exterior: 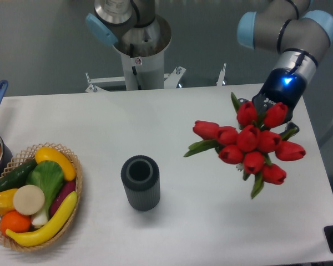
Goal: Insert the flowers into the vase
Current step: 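Carry the red tulip bouquet in the gripper over the grey vase, then lower the tulip stems down into the grey vase opening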
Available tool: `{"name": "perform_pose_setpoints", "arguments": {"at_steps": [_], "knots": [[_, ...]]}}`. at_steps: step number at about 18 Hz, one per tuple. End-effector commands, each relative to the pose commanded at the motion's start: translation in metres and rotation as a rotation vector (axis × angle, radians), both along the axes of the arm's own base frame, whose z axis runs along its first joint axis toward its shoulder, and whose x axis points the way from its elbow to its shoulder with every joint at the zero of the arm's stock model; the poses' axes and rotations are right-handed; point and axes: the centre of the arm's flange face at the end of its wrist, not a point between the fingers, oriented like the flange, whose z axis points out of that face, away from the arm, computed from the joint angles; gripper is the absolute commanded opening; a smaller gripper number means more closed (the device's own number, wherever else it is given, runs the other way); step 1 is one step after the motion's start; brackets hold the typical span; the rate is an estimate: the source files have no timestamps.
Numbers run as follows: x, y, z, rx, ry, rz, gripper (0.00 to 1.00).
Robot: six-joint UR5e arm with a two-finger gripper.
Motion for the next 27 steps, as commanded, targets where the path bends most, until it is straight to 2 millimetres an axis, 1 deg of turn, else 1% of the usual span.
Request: {"name": "perform_pose_setpoints", "arguments": {"at_steps": [2,4,6,8,9,10,13,14,15,16,17,18,22,23,27], "knots": [[0.014,0.010,-0.002,0.059,-0.034,-0.044,0.14],[0.028,0.014,-0.007,0.139,-0.059,-0.086,0.14],[0.047,0.023,-0.015,0.198,-0.067,-0.130,0.14],[0.063,0.020,-0.028,0.225,-0.051,-0.140,0.14],[0.076,0.022,-0.032,0.250,-0.045,-0.157,0.14],[0.083,0.022,-0.037,0.279,-0.055,-0.166,0.14],[0.097,0.022,-0.035,0.292,-0.073,-0.177,0.14],[0.103,0.025,-0.035,0.290,-0.082,-0.185,0.14],[0.115,0.030,-0.035,0.289,-0.091,-0.203,0.14],[0.121,0.031,-0.032,0.288,-0.095,-0.210,0.14],[0.123,0.031,-0.028,0.286,-0.093,-0.210,0.14],[0.123,0.030,-0.028,0.279,-0.102,-0.209,0.14],[0.131,0.028,-0.039,0.266,-0.133,-0.206,0.15],[0.133,0.028,-0.039,0.265,-0.136,-0.207,0.15],[0.132,0.029,-0.049,0.253,-0.149,-0.205,0.15]]}}
